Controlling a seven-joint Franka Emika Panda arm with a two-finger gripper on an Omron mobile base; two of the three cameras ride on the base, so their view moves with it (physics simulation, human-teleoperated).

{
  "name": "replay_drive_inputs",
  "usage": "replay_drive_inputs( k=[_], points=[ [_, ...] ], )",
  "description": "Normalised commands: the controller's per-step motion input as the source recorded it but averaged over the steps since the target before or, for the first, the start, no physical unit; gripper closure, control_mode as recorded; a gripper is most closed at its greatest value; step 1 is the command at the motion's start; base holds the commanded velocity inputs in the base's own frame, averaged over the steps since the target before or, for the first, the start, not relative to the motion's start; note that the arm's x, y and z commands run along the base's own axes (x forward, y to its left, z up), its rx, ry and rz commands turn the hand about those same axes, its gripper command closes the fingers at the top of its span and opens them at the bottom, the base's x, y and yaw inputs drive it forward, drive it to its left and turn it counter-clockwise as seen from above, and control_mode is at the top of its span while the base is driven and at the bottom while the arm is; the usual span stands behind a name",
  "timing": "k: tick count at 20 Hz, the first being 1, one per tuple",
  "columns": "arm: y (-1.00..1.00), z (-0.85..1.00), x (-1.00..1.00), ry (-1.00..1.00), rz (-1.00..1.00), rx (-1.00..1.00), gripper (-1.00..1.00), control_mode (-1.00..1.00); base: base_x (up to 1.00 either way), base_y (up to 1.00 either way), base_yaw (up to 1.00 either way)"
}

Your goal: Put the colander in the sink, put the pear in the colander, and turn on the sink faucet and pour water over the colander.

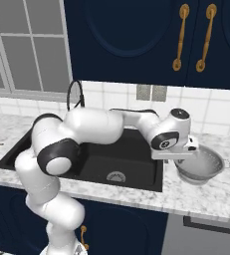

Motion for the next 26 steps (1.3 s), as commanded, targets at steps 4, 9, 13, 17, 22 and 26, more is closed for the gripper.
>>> replay_drive_inputs(
  k=[4,9,13,17,22,26],
  points=[
    [0.58,0.23,-0.18,0.04,0.14,0.0,1.0,-1.0,0.0,0.0,0.0],
    [0.52,0.11,-0.08,0.02,0.18,0.0,1.0,-1.0,0.0,0.0,0.0],
    [0.58,0.01,-0.01,0.0,0.18,0.0,1.0,-1.0,0.0,0.0,0.0],
    [0.77,0.01,-0.03,0.0,0.16,0.0,1.0,-1.0,0.0,0.0,0.0],
    [0.8,0.0,-0.01,0.0,0.17,0.0,1.0,-1.0,0.0,0.0,0.0],
    [0.83,0.0,0.0,0.01,0.19,0.0,1.0,-1.0,0.0,0.0,0.0]
  ],
)
